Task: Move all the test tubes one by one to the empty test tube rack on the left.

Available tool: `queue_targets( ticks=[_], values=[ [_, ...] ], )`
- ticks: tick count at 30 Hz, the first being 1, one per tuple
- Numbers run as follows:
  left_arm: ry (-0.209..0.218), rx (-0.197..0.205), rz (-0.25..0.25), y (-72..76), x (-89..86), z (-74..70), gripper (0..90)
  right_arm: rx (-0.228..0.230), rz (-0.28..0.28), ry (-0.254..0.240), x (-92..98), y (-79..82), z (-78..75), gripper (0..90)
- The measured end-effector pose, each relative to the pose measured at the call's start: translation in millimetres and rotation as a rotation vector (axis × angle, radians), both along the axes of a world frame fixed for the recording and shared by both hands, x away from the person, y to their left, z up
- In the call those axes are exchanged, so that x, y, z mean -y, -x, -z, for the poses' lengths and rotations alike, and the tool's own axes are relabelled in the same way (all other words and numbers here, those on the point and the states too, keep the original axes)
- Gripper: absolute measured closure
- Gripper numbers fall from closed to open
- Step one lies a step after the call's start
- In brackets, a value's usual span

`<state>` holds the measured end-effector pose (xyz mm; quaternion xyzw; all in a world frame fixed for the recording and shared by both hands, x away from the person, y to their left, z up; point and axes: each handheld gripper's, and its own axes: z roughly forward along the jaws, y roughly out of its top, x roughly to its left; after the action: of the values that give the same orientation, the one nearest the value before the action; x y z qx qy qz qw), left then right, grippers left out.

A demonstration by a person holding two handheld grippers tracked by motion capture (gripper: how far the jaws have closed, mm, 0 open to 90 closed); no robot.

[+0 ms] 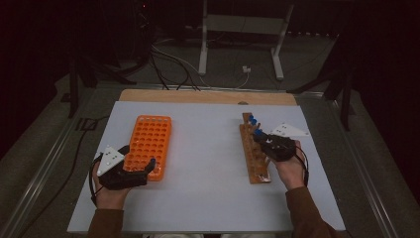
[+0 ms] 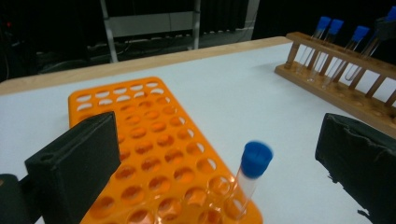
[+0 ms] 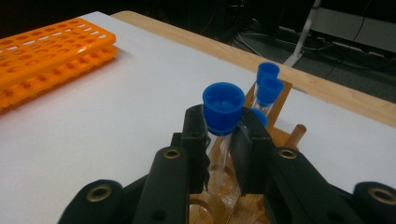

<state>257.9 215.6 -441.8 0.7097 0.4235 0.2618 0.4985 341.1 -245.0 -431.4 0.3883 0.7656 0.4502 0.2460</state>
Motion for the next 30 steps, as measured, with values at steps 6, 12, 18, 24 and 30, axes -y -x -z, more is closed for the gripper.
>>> queue_targets(
  ticks=[6, 12, 18, 24, 30],
  values=[
    [0.009, 0.024, 0.035, -0.5, 11.3, -9.3, 0.8, 0.007, -0.010, -0.008, 2.1, 0.8, -13.3, 76.8],
    [0.033, 0.041, 0.088, -2.8, 23.8, -17.8, 0.8, 0.034, -0.019, -0.021, 5.0, 5.7, -29.1, 76.8],
    [0.025, 0.060, 0.121, -4.2, 36.9, -23.5, 0.9, 0.048, -0.038, -0.028, 1.2, 8.8, -37.1, 76.8],
    [-0.004, 0.071, 0.159, -3.5, 53.2, -23.7, 0.9, 0.031, -0.078, -0.034, -12.2, 11.7, -31.9, 76.7],
    [-0.017, 0.083, 0.201, -4.9, 69.1, -22.5, 0.9, 0.010, -0.130, -0.050, -30.9, 14.7, -28.6, 76.7]
  ],
)
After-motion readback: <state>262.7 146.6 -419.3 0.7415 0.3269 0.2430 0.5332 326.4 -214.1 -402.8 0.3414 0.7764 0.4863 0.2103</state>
